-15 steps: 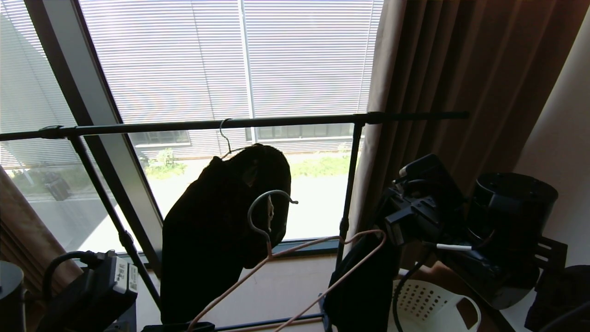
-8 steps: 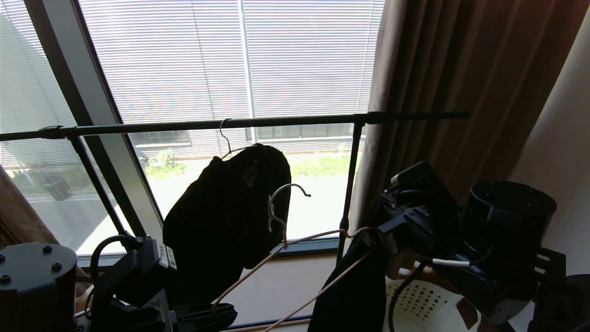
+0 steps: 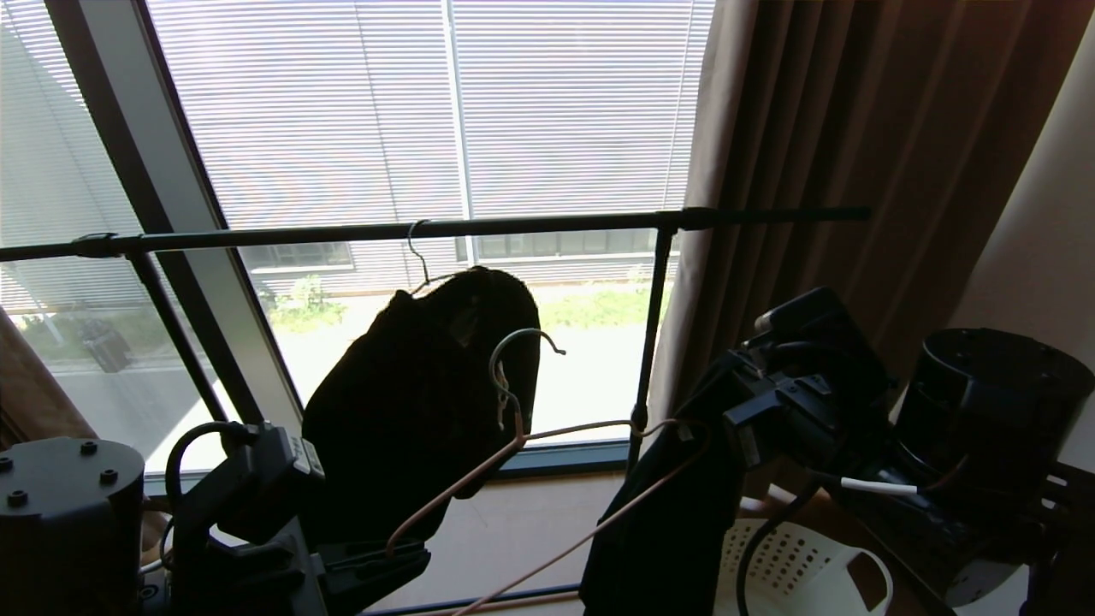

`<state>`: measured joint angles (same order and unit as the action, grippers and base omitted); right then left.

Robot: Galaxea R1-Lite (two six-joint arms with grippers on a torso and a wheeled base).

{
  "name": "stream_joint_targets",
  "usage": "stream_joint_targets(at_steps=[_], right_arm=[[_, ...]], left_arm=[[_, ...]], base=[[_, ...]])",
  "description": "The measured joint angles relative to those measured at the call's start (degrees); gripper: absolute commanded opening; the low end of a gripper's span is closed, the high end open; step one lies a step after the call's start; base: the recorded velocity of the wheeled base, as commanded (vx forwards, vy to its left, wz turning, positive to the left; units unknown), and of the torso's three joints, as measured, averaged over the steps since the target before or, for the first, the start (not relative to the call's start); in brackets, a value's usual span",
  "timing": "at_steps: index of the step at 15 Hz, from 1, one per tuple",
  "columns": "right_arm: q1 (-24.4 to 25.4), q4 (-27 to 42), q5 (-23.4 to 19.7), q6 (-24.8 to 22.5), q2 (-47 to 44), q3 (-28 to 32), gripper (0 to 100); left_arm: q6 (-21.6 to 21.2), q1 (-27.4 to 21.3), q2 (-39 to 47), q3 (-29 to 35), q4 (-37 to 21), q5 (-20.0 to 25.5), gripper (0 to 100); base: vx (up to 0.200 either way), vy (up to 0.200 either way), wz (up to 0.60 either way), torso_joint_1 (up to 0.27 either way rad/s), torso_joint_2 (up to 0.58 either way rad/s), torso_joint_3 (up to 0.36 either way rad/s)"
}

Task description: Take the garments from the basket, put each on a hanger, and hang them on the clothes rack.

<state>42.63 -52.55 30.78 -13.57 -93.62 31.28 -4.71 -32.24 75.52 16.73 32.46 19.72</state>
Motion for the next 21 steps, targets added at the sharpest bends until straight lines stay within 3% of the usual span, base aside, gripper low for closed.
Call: stream_joint_targets(at_steps=[9, 16, 21], right_arm=[[-0.41, 0.26, 1.34, -0.28, -1.44, 3.04, 0], [-1.07, 1.46, 1.40, -0.30, -1.37, 4.18, 0], [1.96, 1.54, 1.60, -0.30, -2.05, 6.03, 0]], left_arm=[[0.15, 0.16, -3.52, 1.82, -0.04, -0.13, 0], [-0.27, 3.25, -4.66, 1.46, -0.04, -0.02, 0], [-1.61, 0.16, -1.84, 2.76, 0.00, -0.05, 0]], base=[[0.000, 0.000, 0.00, 0.000, 0.00, 0.000], [0.000, 0.000, 0.00, 0.000, 0.00, 0.000], [0.000, 0.000, 0.00, 0.000, 0.00, 0.000]])
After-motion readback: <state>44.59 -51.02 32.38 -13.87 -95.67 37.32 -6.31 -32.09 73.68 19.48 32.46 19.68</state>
